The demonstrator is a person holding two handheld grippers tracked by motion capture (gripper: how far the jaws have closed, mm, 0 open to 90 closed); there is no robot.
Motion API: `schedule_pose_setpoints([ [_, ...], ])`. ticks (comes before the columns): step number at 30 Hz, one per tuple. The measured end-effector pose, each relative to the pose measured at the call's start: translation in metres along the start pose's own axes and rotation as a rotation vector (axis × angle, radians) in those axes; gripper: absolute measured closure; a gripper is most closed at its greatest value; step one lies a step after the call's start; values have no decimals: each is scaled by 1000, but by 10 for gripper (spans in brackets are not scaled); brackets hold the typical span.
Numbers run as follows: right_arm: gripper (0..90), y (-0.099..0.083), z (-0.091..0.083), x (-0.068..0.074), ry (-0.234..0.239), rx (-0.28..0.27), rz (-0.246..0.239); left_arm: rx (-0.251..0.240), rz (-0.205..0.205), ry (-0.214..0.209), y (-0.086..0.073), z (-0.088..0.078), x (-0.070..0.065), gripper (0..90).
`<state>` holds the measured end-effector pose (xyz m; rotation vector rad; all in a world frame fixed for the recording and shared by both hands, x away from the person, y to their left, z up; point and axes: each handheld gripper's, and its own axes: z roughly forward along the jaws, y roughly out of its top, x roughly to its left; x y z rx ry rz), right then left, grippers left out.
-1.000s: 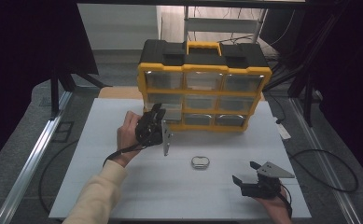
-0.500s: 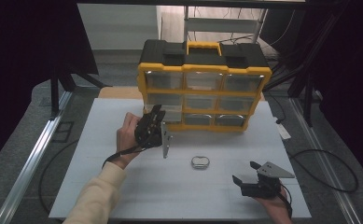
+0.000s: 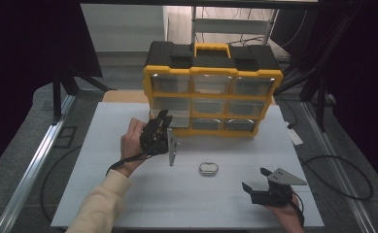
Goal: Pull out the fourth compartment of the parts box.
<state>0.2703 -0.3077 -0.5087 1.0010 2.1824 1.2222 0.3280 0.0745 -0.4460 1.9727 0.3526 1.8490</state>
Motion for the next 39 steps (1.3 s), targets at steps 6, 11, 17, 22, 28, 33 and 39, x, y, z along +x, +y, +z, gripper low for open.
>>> schedule_pose_setpoints([
  [6,105,0,0,0,1,2,-2,0,-2,0,0,-1,0,675],
  [11,105,0,0,0,1,1,-2,-2,-2,1,0,-2,0,675],
  [17,105,0,0,0,1,2,-2,-7,-2,0,0,-4,0,675],
  [22,105,0,0,0,1,2,-3,-10,-3,1,0,-6,0,675],
  [28,105,0,0,0,1,3,-2,-10,-7,0,-1,-8,0,675],
  [33,105,0,0,0,0,3,-2,-11,-9,2,-1,-9,-1,674],
  [39,105,0,0,0,0,3,-3,-11,-10,2,-1,-10,-1,674],
])
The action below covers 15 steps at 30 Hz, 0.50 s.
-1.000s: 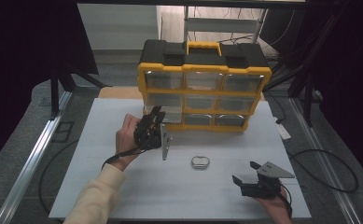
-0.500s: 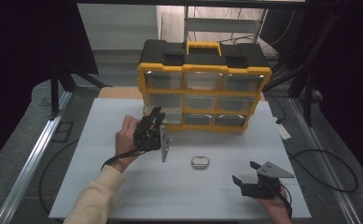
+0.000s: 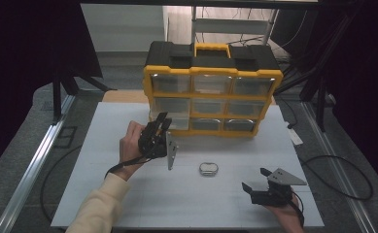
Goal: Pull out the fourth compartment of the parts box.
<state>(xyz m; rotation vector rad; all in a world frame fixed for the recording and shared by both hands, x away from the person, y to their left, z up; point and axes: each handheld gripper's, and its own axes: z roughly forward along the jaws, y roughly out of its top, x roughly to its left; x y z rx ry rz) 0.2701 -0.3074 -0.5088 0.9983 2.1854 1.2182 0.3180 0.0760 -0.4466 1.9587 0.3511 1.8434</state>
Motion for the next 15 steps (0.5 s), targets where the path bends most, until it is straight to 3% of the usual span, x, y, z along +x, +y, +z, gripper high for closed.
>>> schedule_pose_setpoints([
  [15,104,0,0,0,0,-1,0,-4,-5,1,0,-4,-1,674],
])
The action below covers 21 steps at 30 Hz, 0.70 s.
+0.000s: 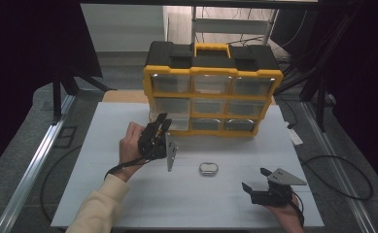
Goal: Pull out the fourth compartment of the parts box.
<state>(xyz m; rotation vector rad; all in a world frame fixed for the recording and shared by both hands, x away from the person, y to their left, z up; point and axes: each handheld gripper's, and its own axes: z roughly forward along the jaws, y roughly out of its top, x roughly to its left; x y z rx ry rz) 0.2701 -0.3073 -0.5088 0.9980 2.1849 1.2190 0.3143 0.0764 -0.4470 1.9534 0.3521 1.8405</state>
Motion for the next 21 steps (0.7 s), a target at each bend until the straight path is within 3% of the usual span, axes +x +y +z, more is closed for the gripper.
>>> schedule_pose_setpoints([
  [21,104,0,0,0,-1,0,1,-14,5,2,0,-8,-2,674],
])
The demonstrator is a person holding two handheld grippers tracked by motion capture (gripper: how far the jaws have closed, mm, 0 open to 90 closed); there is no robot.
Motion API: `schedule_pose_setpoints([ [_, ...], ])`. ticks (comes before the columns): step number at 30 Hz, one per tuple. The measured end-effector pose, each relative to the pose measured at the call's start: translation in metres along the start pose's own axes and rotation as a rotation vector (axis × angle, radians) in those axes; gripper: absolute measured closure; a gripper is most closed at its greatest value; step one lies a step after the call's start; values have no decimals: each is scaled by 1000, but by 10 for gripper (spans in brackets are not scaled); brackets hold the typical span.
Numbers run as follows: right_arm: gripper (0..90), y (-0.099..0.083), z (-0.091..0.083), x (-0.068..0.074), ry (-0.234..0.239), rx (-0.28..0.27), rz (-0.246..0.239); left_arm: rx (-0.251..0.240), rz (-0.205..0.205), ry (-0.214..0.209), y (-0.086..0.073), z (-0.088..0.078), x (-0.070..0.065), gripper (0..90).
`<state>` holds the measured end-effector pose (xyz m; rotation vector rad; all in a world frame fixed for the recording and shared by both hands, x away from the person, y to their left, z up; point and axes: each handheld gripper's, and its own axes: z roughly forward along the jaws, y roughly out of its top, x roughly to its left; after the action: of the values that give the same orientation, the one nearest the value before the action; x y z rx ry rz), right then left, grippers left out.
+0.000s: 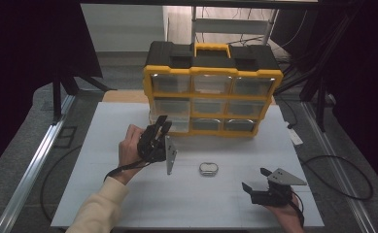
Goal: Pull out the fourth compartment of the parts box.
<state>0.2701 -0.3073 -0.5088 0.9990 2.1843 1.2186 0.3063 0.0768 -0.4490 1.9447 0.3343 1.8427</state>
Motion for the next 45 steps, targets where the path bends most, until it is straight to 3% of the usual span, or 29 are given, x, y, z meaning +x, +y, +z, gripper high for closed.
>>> schedule_pose_setpoints([
  [18,104,0,0,0,-1,0,-2,-7,14,-3,-2,-2,-6,670],
  [27,104,0,0,0,-1,1,-2,-3,-7,-13,-2,-2,-5,654],
  [30,104,0,0,0,-1,1,-2,4,-15,-21,-3,-2,-4,577],
  [31,104,0,0,0,-1,1,-2,7,-23,-23,-3,-2,-4,577],
  [32,104,0,0,0,-1,1,-1,8,-38,-25,-3,-2,-2,506],
  [34,104,0,0,0,-1,2,-1,8,-87,-38,-4,-3,2,466],
  [40,104,0,0,0,0,2,0,2,-206,-150,-4,-7,13,273],
  [45,104,0,1,0,-1,0,0,-3,-247,-211,-2,-11,16,215],
])
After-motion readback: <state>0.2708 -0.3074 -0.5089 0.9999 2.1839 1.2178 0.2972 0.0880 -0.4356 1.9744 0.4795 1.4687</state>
